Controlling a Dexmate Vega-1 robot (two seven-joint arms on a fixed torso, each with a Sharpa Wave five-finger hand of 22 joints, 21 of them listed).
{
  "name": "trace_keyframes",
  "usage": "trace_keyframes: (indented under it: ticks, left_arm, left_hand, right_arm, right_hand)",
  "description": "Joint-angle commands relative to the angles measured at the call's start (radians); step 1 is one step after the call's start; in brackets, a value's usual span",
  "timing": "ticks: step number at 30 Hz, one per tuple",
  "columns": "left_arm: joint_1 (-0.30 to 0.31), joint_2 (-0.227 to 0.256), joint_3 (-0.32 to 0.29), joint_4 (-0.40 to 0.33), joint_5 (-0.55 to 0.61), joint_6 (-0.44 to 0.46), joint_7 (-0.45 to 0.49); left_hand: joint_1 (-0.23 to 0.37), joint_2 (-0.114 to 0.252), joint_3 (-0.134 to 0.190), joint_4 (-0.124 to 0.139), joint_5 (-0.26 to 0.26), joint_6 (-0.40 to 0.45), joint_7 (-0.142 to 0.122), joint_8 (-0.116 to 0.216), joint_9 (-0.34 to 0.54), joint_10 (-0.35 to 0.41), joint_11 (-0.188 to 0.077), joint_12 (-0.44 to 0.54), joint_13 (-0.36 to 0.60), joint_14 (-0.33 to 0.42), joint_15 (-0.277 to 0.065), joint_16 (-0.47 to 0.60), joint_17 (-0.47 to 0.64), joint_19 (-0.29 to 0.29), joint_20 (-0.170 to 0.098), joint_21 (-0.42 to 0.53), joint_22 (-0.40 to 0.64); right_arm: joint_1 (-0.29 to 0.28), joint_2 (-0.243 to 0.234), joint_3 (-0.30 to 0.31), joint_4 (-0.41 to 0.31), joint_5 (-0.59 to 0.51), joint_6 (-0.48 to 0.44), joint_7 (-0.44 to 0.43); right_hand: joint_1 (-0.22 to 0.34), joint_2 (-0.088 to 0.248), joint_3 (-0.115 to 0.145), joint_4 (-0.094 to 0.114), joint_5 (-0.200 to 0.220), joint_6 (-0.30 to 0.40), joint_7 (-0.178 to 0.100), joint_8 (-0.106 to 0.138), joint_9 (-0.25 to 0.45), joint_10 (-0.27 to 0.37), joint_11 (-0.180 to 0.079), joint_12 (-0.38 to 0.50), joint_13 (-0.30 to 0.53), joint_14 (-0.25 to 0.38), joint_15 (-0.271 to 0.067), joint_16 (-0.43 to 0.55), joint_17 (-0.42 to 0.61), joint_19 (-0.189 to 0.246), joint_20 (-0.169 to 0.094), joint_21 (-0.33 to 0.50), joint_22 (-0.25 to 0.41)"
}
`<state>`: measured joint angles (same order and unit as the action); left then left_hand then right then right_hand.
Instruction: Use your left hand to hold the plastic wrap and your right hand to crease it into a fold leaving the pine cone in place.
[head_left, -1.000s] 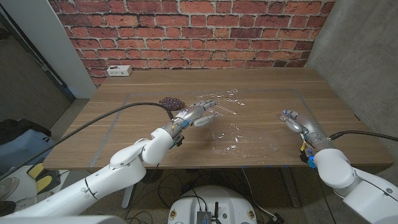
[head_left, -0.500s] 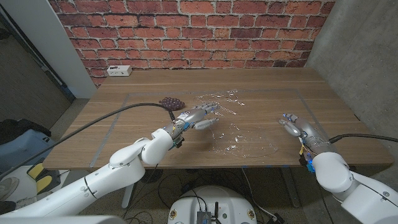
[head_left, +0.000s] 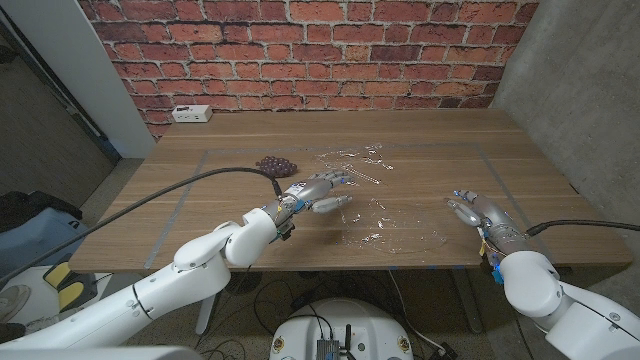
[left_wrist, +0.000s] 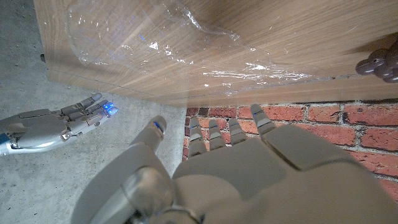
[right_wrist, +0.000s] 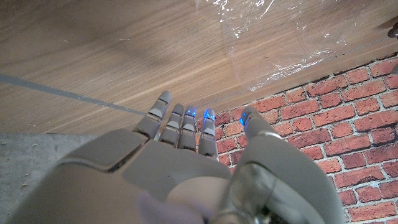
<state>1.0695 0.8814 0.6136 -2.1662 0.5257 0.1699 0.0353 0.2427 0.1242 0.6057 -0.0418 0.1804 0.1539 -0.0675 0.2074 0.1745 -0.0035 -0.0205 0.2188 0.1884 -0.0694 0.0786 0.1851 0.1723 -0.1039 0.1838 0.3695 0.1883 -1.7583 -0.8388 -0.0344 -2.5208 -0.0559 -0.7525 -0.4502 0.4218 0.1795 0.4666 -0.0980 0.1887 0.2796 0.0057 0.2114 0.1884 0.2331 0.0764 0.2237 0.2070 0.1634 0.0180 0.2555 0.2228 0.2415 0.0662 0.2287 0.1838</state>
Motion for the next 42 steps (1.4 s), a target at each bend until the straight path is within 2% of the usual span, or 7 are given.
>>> trace_keyframes:
  ticks: [1,7,13,18,24,34,42]
  left_arm:
    - [0.007,0.018,0.004,-0.024,0.067,0.01,-0.02]
    - [0.016,0.017,0.003,-0.023,0.096,0.007,-0.011]
    - [0.029,0.019,0.015,-0.04,0.196,0.028,0.013]
    - [0.041,0.017,0.022,-0.05,0.285,0.045,0.032]
    - [0.05,0.008,0.032,-0.054,0.382,0.062,0.041]
    - [0.058,-0.009,0.047,-0.052,0.53,0.089,0.032]
    - [0.045,-0.007,0.056,-0.062,0.618,0.082,-0.042]
  left_hand:
    - [0.026,0.003,0.008,-0.018,-0.004,0.025,0.001,0.009,0.005,0.015,-0.001,0.007,0.002,0.003,-0.007,-0.002,0.0,0.004,0.002,-0.001,0.001]
    - [0.05,0.002,0.015,-0.043,-0.005,0.032,-0.001,0.005,0.005,0.042,-0.006,0.014,0.001,0.008,-0.01,0.0,0.0,0.016,-0.002,-0.002,0.0]
    - [0.095,-0.013,0.019,-0.092,-0.007,0.092,0.013,0.015,0.006,0.069,-0.019,0.016,0.001,0.027,-0.012,0.004,-0.001,0.066,-0.008,0.004,-0.003]
    - [0.163,-0.036,0.024,-0.139,-0.007,0.153,-0.006,0.028,0.007,0.103,-0.043,0.019,0.0,0.048,-0.028,0.005,-0.001,0.109,-0.018,0.006,-0.005]
    - [0.246,-0.064,0.027,-0.15,-0.005,0.219,-0.016,0.041,0.007,0.149,-0.052,0.025,0.0,0.075,-0.039,0.007,-0.002,0.156,-0.026,0.007,-0.006]
    - [0.42,-0.129,0.021,-0.149,0.003,0.401,-0.039,0.078,0.009,0.21,-0.077,0.025,0.0,0.115,-0.05,0.006,-0.002,0.213,-0.04,-0.007,-0.007]
    - [0.491,-0.18,-0.009,-0.143,0.005,0.461,-0.075,0.08,0.012,0.205,-0.091,0.011,0.002,0.119,-0.059,0.0,-0.001,0.232,-0.053,-0.02,-0.007]
  right_arm:
    - [0.008,-0.017,-0.057,-0.007,-0.029,-0.045,-0.038]
    - [0.022,-0.026,-0.105,-0.017,-0.068,-0.083,-0.083]
    - [0.038,-0.038,-0.15,-0.021,-0.1,-0.119,-0.115]
    - [0.053,-0.046,-0.193,-0.019,-0.137,-0.149,-0.149]
    - [0.107,-0.057,-0.286,-0.028,-0.204,-0.254,-0.191]
    - [0.214,-0.073,-0.433,-0.026,-0.283,-0.412,-0.221]
    - [0.278,-0.101,-0.497,-0.038,-0.282,-0.494,-0.2]
  right_hand:
    - [0.023,0.002,0.009,-0.008,0.0,0.021,-0.001,0.01,0.005,0.016,-0.001,0.008,0.003,0.02,-0.003,0.01,-0.002,0.013,0.005,0.005,0.001]
    - [0.065,0.008,0.028,-0.027,0.003,0.057,-0.003,0.017,0.005,0.044,-0.01,0.013,0.003,0.047,-0.015,0.017,-0.004,0.042,0.0,0.014,0.001]
    - [0.113,0.003,0.045,-0.049,0.003,0.107,-0.003,0.027,0.006,0.074,-0.018,0.018,0.002,0.078,-0.032,0.027,-0.007,0.073,0.002,0.023,0.002]
    - [0.16,-0.013,0.054,-0.074,0.002,0.135,-0.003,0.03,0.005,0.1,-0.026,0.021,0.0,0.103,-0.042,0.032,-0.012,0.093,0.011,0.027,0.001]
    - [0.273,-0.046,0.069,-0.097,-0.007,0.184,-0.015,0.034,0.005,0.142,-0.053,0.021,-0.003,0.147,-0.063,0.038,-0.021,0.134,0.014,0.035,0.001]
    - [0.456,-0.111,0.065,-0.096,-0.003,0.29,-0.033,0.054,0.008,0.196,-0.095,0.019,-0.002,0.19,-0.107,0.043,-0.021,0.186,0.008,0.045,0.002]
    - [0.508,-0.147,0.044,-0.091,-0.001,0.327,-0.035,0.059,0.01,0.207,-0.111,0.016,0.0,0.182,-0.126,0.039,-0.017,0.193,0.006,0.043,0.003]
